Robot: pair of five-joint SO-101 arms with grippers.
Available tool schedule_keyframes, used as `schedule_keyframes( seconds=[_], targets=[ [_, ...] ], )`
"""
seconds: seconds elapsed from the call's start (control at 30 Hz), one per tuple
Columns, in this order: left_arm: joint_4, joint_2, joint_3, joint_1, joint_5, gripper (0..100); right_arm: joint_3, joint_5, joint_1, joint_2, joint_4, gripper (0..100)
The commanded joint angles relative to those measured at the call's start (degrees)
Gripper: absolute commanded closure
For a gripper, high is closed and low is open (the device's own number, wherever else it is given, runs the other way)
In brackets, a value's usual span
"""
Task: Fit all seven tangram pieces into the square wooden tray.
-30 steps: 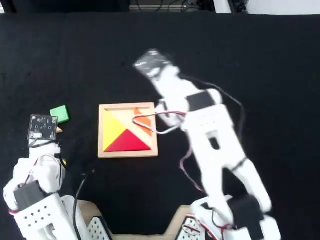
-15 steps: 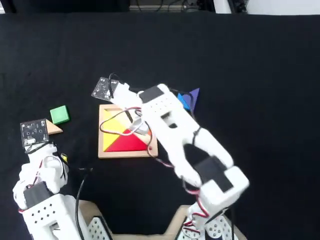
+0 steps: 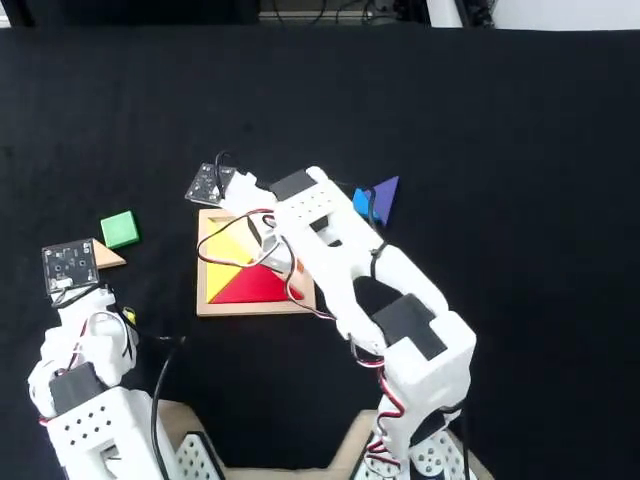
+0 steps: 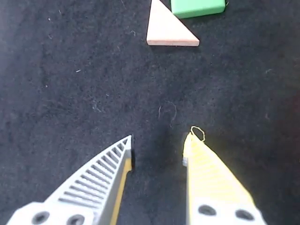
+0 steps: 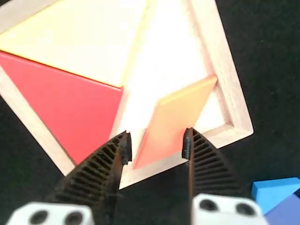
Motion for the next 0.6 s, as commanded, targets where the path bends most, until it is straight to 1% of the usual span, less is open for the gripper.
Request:
schedule_keyframes(
  seconds=[0.0,0.1,0.27,0.57],
  targets=[
    [-1.05,-0.35,-0.22,0.04,0.18,81,-3.12,0.18,0.35,-0.22,0.44,80.3],
    [-1.05,-0.35,0.31,0.04,-1.85,81,-3.12,0.18,0.18,-0.22,0.44,80.3],
    [-1.05,-0.35,0.4,0.04,-2.29,81,-5.41,-0.18,-0.53,-0.57,1.58,80.4],
    [-1.05,-0.35,0.48,0.04,-2.37,81,-9.98,-0.97,-0.53,8.31,2.11,80.5]
  ],
)
